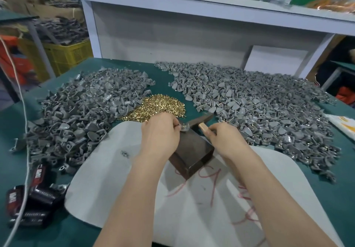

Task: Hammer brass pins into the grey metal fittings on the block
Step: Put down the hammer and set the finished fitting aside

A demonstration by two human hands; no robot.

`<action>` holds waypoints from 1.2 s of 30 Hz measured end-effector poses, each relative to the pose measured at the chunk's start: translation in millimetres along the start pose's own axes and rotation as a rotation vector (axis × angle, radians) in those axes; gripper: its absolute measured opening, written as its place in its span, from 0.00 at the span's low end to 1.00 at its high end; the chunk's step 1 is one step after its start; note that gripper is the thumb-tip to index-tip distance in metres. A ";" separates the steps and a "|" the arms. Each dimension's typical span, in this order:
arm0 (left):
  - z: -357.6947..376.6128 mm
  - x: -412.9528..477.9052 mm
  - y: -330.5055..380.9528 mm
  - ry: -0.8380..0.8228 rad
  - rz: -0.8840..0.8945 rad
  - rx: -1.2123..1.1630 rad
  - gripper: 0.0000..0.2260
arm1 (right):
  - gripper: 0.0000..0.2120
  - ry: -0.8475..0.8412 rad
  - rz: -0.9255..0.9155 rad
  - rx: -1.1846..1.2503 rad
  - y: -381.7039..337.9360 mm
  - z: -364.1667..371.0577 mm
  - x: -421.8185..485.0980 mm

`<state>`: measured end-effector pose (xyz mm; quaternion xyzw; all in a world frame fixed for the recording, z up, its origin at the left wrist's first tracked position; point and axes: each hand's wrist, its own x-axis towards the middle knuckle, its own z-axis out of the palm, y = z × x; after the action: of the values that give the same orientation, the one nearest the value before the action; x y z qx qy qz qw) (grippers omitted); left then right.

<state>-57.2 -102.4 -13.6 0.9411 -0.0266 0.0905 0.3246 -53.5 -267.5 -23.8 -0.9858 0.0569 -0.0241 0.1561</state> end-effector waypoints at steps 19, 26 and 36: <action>-15.8 14.5 -15.8 0.653 -0.396 -1.199 0.09 | 0.30 0.128 -0.314 0.225 -110.5 -6.0 76.5; -18.6 19.8 -30.7 0.852 -0.557 -1.389 0.09 | 0.13 -0.175 -0.590 0.021 -185.8 61.0 73.0; -16.8 23.0 -31.5 0.834 -0.582 -1.375 0.08 | 0.06 -0.046 -0.382 0.486 -169.6 33.9 74.6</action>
<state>-33.8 -67.1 -15.4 0.3941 0.2886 0.3062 0.8171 40.5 -105.9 -1.1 -0.9127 -0.1404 -0.0438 0.3813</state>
